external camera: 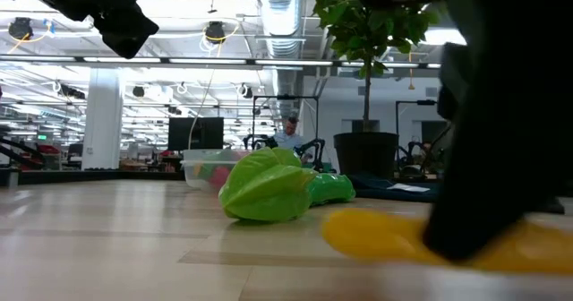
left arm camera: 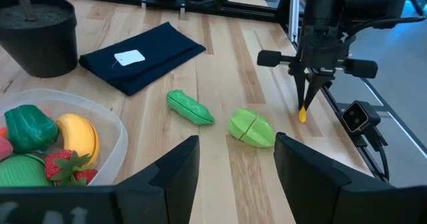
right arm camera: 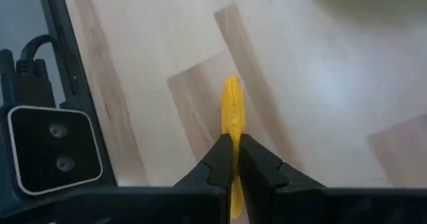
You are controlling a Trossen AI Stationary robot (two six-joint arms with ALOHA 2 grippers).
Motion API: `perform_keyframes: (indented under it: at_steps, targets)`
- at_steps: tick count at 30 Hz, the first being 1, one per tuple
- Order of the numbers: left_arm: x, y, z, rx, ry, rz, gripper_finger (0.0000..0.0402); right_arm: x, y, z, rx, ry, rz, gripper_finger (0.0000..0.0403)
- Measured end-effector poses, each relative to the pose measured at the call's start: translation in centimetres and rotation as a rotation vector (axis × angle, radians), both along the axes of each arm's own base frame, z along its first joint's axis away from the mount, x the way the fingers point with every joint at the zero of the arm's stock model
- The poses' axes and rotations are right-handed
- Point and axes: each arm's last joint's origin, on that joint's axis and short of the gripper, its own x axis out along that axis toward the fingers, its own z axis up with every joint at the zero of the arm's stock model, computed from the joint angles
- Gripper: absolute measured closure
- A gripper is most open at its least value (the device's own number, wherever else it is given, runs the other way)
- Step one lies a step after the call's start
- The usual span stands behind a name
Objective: Pick and placing Produce into tupperware
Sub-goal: Put the yellow corn into the transparent bin
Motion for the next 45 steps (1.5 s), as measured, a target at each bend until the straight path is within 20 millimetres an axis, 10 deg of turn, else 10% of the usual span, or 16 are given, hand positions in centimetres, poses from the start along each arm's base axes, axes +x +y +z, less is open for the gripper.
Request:
perform_keyframes:
  at_steps: [24,45]
  targets:
    - [0.0,0.0,0.0,-0.007,0.002,-0.004,0.0219,0.5,-1.8,5.3,-0.25,0.111,-0.039,0.0391]
    - [0.0,0.0,0.0,0.056,-0.009,-0.029,0.0219,-0.8,-5.7,13.2,-0.442,-0.255,-0.381,0.0391]
